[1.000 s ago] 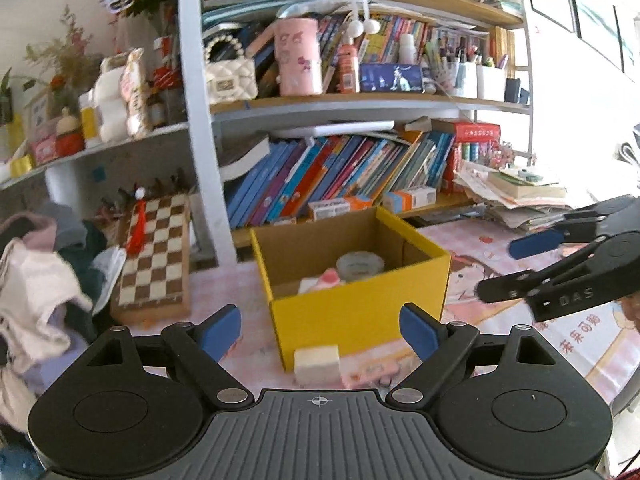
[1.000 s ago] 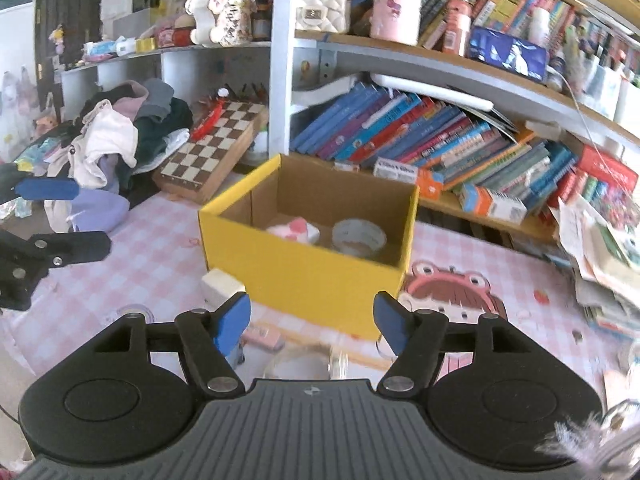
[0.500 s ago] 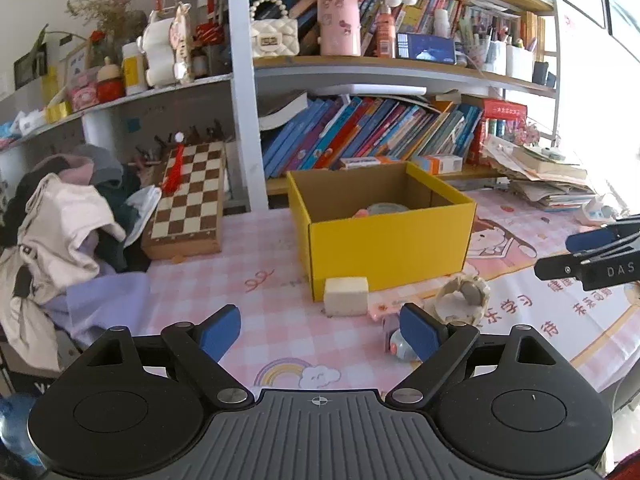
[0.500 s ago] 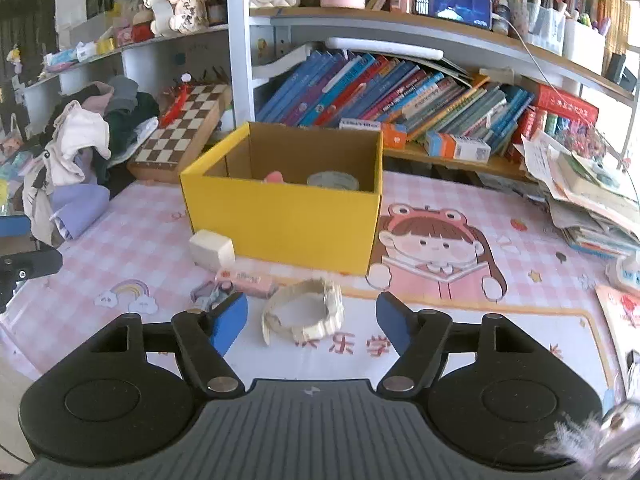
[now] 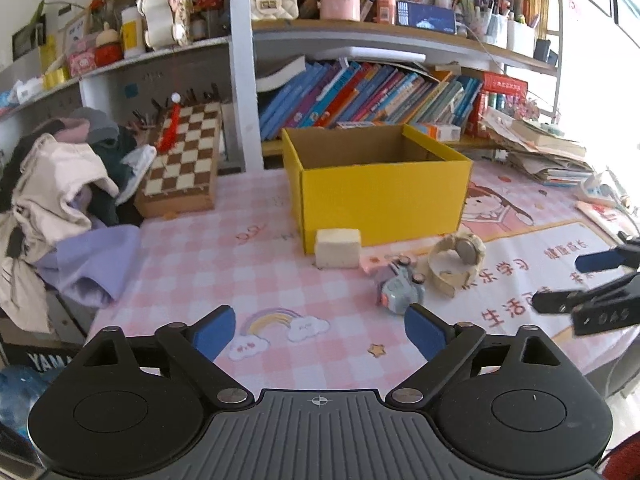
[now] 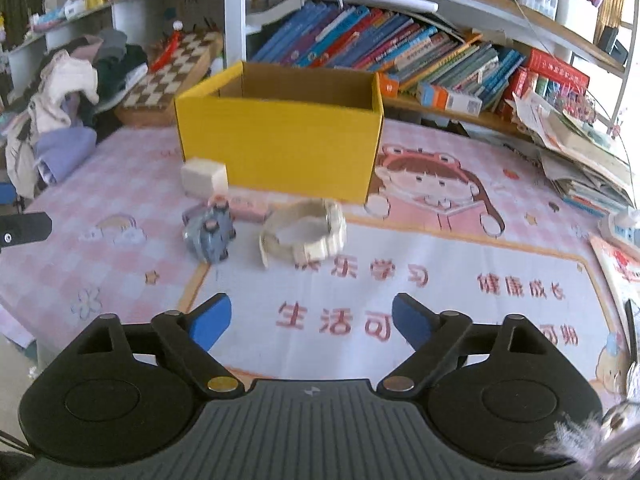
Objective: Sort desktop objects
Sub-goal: 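Withdraw both tools from the box back over the table, then move the right tool to the cream wristwatch while the left tool approaches the grey toy car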
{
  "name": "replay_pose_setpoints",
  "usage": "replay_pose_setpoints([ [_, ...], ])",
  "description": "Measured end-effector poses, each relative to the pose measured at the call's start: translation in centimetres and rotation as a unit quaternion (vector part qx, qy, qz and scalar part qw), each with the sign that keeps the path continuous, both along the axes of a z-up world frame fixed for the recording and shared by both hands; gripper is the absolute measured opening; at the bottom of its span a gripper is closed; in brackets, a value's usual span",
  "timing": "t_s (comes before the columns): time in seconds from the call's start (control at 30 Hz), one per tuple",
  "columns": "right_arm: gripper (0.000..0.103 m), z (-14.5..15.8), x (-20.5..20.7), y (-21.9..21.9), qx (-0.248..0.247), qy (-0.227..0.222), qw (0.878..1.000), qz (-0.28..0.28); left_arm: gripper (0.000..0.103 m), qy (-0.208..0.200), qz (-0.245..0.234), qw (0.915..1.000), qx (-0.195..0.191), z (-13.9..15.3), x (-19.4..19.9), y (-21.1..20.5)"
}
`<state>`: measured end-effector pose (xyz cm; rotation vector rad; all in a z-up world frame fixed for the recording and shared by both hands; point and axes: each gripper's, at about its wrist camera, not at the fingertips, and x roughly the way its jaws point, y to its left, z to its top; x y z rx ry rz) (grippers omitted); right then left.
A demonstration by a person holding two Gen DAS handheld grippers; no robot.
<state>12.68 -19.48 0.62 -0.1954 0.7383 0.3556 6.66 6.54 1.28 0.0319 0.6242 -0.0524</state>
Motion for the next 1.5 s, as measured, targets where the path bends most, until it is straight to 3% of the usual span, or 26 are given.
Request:
replay_pose_setpoints([
  [0.47, 0.090, -1.8, -1.2, 2.6, -0.024, 0.020, 0.999, 0.045, 0.096, 0.041, -0.056, 0.9972, 0.028, -2.4, 0.0, -3.4],
  [1.5, 0.091, -1.7, 2.1, 2.7, -0.033, 0.029, 0.998, 0.049, 0.096, 0.045, -0.065, 0.9965, 0.027, -2.8, 3.0, -4.0],
])
